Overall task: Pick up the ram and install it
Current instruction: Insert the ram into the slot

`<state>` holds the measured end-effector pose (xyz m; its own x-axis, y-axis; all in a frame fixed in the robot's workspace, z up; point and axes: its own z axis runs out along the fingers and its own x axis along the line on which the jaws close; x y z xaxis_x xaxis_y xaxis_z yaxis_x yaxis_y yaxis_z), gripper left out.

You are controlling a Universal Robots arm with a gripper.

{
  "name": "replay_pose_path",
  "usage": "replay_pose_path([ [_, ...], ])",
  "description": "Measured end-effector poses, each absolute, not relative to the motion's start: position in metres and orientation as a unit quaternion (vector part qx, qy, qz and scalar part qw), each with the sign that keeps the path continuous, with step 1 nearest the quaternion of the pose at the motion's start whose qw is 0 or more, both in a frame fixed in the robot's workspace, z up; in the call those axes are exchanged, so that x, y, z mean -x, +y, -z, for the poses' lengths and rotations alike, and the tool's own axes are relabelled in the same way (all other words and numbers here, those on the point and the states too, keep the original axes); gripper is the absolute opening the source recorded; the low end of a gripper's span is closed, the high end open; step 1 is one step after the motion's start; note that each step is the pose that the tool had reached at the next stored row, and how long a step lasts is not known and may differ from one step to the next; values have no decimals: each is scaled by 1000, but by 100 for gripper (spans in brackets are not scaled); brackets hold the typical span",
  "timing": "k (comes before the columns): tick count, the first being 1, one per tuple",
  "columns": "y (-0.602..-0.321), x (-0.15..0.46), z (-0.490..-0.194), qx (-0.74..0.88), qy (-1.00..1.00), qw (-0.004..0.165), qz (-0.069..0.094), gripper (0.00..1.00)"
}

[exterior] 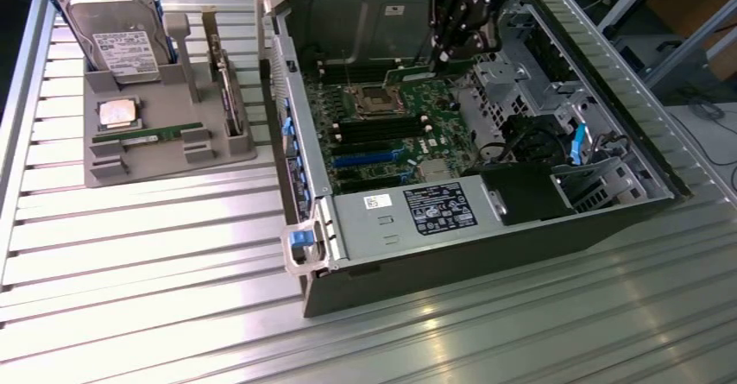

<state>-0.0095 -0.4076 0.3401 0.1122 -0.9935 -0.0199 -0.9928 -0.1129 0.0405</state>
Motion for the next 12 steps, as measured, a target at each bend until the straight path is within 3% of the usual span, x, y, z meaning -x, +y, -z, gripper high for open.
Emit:
replay_pose_path([
  [12, -408, 9, -331, -728, -685, 8, 21, 12],
])
